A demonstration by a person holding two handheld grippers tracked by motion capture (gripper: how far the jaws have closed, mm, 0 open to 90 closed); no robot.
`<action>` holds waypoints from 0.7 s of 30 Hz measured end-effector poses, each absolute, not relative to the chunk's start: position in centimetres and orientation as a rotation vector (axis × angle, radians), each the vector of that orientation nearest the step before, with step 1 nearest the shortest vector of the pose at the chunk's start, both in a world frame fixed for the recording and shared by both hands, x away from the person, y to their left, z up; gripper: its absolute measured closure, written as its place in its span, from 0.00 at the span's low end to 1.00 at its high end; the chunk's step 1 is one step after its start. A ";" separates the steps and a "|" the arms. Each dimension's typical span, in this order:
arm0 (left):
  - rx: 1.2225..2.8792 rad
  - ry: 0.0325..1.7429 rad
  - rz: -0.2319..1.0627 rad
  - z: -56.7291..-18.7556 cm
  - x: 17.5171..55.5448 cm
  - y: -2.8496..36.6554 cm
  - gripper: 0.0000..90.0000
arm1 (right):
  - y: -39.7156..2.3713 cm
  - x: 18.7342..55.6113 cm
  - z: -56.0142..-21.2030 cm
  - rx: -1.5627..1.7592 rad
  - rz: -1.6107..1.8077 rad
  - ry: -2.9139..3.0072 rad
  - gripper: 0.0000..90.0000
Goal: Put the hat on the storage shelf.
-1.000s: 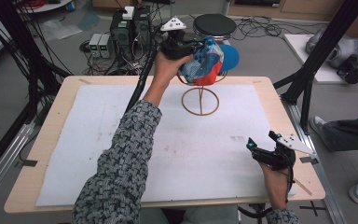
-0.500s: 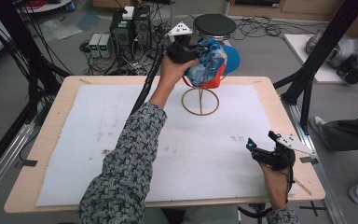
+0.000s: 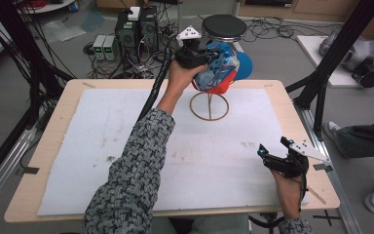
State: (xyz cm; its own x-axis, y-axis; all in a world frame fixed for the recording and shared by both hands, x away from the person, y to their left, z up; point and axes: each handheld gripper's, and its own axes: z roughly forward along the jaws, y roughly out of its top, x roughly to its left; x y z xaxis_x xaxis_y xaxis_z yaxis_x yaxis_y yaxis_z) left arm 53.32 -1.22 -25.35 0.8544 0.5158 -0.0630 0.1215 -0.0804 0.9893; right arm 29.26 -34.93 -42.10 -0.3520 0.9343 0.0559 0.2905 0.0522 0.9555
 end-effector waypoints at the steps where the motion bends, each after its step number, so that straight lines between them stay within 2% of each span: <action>1: 1.638 0.509 0.351 -25.4 53.4 -1.2 0.94 | -34.9 29.3 -42.1 1.237 1.317 1.711 0.09; 12: 1.640 0.519 0.348 -25.5 53.5 -1.0 0.84 | -34.9 29.3 -42.1 1.237 1.321 1.711 0.09; 21: 1.638 0.540 0.347 -25.2 53.4 0.0 0.66 | -34.9 29.3 -42.1 1.238 1.318 1.711 0.09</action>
